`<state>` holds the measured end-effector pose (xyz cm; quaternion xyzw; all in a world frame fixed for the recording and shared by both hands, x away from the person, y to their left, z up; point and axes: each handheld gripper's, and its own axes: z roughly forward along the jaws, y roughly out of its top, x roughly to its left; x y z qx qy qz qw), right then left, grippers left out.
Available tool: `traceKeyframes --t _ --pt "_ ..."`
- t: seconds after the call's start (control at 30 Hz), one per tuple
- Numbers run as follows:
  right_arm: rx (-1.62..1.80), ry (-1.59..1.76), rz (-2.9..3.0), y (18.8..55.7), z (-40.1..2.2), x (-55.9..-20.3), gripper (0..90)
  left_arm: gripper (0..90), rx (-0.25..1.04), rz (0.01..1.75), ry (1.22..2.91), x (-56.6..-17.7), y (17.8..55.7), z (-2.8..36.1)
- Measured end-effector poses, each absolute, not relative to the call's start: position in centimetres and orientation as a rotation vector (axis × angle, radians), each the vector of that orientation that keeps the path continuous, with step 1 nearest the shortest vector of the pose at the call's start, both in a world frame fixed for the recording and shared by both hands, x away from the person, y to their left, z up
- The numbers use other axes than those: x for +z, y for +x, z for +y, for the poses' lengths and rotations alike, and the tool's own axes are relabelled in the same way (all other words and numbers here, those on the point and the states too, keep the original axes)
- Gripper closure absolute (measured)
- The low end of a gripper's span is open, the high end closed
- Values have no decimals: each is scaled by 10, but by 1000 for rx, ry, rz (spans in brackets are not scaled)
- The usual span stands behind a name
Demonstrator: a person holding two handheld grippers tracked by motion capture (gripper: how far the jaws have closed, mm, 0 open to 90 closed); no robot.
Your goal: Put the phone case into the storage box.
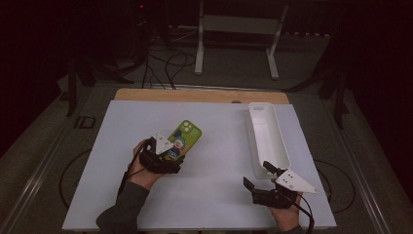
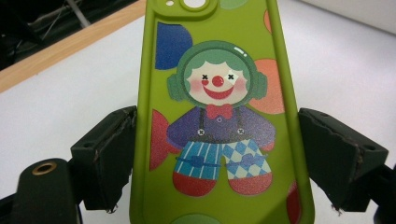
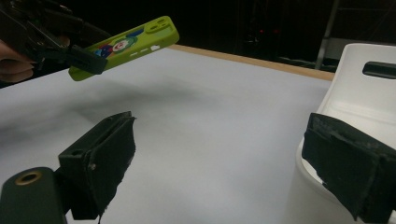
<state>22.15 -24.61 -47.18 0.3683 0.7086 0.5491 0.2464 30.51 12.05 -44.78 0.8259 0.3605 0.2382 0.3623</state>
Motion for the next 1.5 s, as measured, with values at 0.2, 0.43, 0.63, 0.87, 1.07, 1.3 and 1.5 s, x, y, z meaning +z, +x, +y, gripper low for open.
traceKeyframes --t 0.2,0.43,0.63,0.87,1.07,1.3,1.5 --pt "1504 1015 1927 223 -247 -470 91 162 626 903 2114 -442 302 118" --pt "1502 1023 1931 224 -247 -469 89 162 640 878 2098 -437 300 115" --pt "1514 1045 1923 226 -247 -467 89 162 637 855 2095 -435 299 113" --pt "1507 1059 1929 228 -248 -460 89 162 641 826 2082 -432 298 110" --pt "1508 1073 1948 232 -248 -454 89 162 645 805 2072 -430 298 109" --pt "1533 1066 1953 240 -247 -442 90 162 644 790 2064 -427 296 108" --pt "1541 1030 1965 247 -242 -430 90 162 644 773 2059 -425 295 107"
